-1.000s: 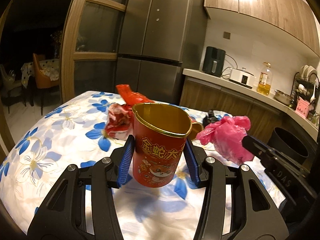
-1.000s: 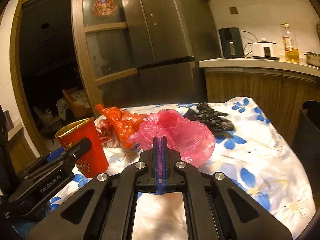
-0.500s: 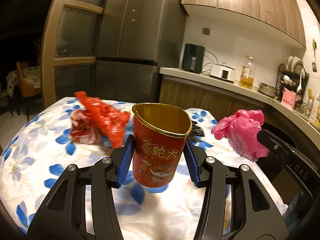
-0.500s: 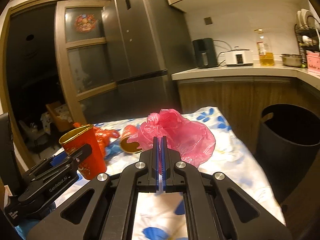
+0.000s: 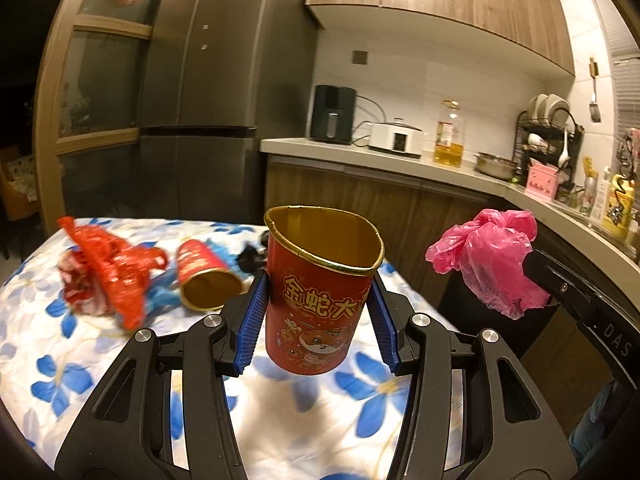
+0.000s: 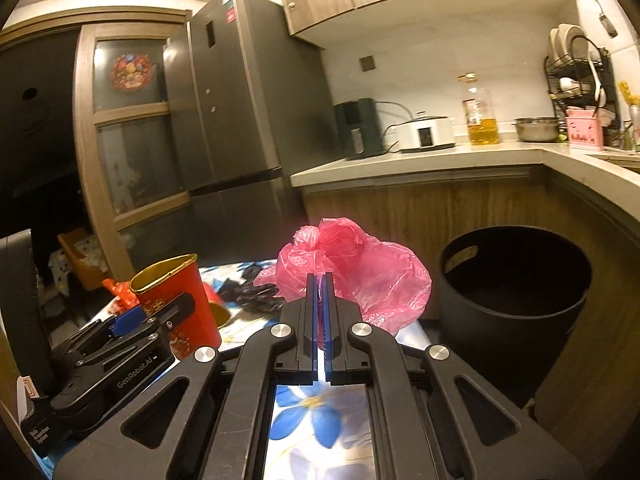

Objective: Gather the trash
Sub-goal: 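Carry the red cup and pink bag over the black bin, then open both grippers to drop the cup and bag into the bin, then move both open tools back over the table, then grasp the red plastic bag with the left gripper while the right gripper grasps the tipped red cup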

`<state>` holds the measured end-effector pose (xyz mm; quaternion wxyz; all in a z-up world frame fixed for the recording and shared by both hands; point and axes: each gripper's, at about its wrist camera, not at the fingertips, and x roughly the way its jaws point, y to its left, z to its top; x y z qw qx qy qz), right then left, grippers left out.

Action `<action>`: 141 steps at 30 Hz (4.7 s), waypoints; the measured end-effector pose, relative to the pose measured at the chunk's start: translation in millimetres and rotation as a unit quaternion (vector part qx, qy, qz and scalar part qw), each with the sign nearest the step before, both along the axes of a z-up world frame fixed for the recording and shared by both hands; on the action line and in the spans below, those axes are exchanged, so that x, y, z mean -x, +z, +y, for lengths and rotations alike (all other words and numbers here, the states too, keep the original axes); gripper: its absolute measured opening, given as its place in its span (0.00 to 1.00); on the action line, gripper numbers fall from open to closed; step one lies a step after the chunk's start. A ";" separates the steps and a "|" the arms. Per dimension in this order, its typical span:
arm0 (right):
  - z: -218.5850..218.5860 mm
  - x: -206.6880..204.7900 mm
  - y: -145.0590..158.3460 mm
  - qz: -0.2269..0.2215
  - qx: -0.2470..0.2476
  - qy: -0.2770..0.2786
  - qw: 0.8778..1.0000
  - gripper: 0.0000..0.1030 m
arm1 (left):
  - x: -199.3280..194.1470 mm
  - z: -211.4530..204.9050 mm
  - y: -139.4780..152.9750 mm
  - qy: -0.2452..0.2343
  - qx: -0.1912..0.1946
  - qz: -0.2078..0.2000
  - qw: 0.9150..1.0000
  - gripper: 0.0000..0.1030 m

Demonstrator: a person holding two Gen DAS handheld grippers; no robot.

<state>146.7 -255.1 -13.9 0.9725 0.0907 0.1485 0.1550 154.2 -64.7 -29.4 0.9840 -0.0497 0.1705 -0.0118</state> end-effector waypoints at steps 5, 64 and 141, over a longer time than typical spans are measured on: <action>-26.8 -4.2 4.7 -0.009 -0.005 -0.031 0.999 0.03 | -13.7 -24.3 3.9 -0.023 -0.008 -0.006 1.000 0.46; -174.7 -74.4 -13.1 0.013 -0.041 -0.192 0.980 0.30 | -138.3 -204.7 -18.2 -0.231 -0.015 0.024 0.973 0.69; 156.5 -54.0 -33.7 0.031 0.022 0.068 0.997 0.74 | -33.6 168.5 -69.9 0.157 0.069 0.107 0.979 0.11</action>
